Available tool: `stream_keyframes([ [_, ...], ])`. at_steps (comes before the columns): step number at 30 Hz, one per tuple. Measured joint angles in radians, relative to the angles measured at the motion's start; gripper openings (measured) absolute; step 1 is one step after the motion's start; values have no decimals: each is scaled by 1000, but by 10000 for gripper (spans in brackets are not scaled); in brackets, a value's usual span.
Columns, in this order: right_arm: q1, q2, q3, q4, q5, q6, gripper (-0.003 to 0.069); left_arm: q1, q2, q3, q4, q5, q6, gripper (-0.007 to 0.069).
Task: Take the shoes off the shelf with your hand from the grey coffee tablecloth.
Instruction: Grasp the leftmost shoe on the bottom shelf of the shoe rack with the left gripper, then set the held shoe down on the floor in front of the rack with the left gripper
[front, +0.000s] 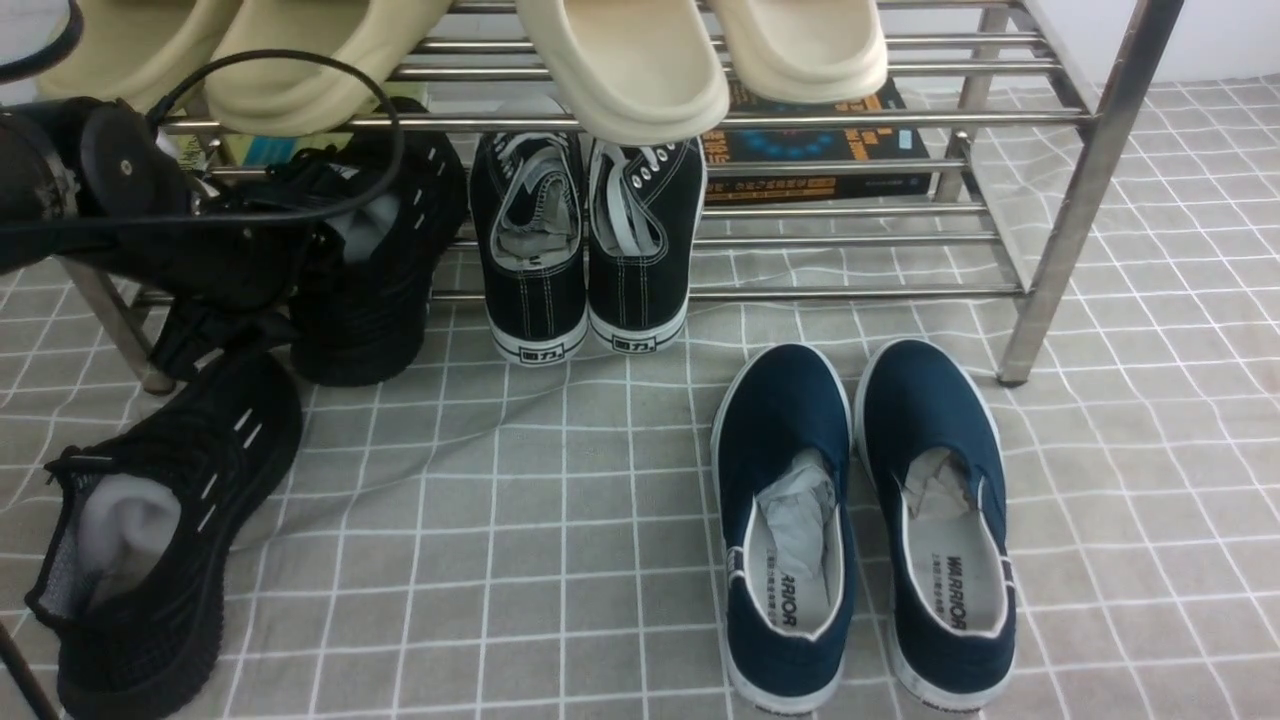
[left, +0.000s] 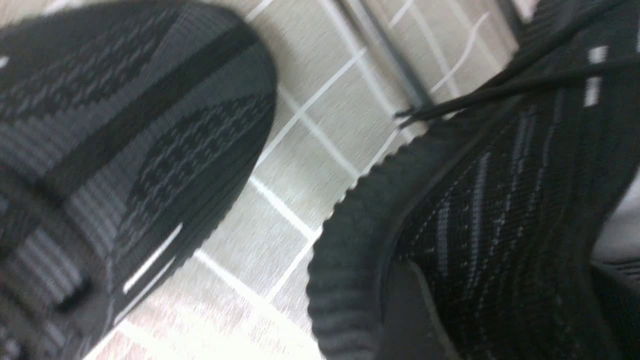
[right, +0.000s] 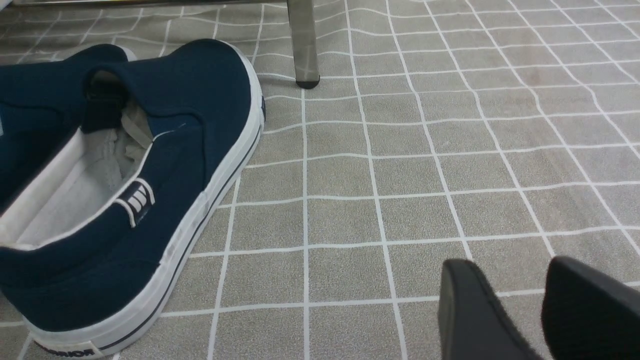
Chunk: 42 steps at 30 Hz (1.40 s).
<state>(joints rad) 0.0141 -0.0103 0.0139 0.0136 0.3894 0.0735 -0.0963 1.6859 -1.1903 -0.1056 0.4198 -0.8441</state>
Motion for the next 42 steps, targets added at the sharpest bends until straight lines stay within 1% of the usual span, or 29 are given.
stream_keyframes([
  [3, 0, 0, 0, 0, 0, 0, 239, 0, 1, 0, 12, -13, 1, 429],
  [5, 0, 0, 0, 0, 0, 0, 239, 0, 9, -1, 13, -7, -1, 416],
  [7, 0, 0, 0, 0, 0, 0, 239, 0, 13, -1, 12, 17, -1, 360],
  [9, 0, 0, 0, 0, 0, 0, 239, 0, 17, -1, 12, 30, 14, 265],
  [10, 0, 0, 0, 0, 0, 0, 239, 0, 17, -1, 12, 32, 16, 253],
  [11, 0, 0, 0, 0, 0, 0, 239, 0, 17, -1, 12, 43, 31, 155],
  [12, 0, 0, 0, 0, 0, 0, 239, 0, 17, -1, 10, 57, 37, 99],
  [13, 0, 0, 0, 0, 0, 0, 239, 0, 15, -1, 6, 69, 41, 63],
  [14, 0, 0, 0, 0, 0, 0, 239, 0, 9, -1, -3, 85, 46, 42],
  [17, 0, 0, 0, 0, 0, 0, 239, -4, -13, 0, -5, 131, 79, 29],
  [18, 0, 0, 0, 0, 0, 0, 239, -19, -52, 1, 25, 181, 113, 27],
  [19, 0, 0, 0, 0, 0, 0, 239, -21, -52, 1, 25, 187, 115, 27],
  [20, 0, 0, 0, 0, 0, 0, 239, -46, -97, 1, 69, 239, 123, 27],
  [21, 0, 0, 0, 0, 0, 0, 239, -50, -97, 1, 69, 245, 123, 27],
  [22, 0, 0, 0, 0, 0, 0, 239, -73, -128, 1, 106, 286, 116, 27],
  [25, 0, 0, 0, 0, 0, 0, 239, -116, -153, 1, 142, 354, 88, 27],
  [26, 0, 0, 0, 0, 0, 0, 239, -159, -162, 1, 192, 406, 45, 27],
  [29, 0, 0, 0, 0, 0, 0, 239, -237, -163, 16, 291, 449, -43, 27],
  [30, 0, 0, 0, 0, 0, 0, 239, -243, -163, 16, 298, 451, -50, 27],
  [32, 0, 0, 0, 0, 0, 0, 239, -327, -163, 44, 393, 471, -147, 27],
  [33, 0, 0, 0, 0, 0, 0, 239, -352, -163, 57, 426, 476, -183, 27],
  [37, 0, 0, 0, 0, 0, 0, 239, -400, -163, 99, 494, 489, -256, 29],
  [42, 0, 0, 0, 0, 0, 0, 239, -406, -164, 138, 496, 541, -266, 29],
])
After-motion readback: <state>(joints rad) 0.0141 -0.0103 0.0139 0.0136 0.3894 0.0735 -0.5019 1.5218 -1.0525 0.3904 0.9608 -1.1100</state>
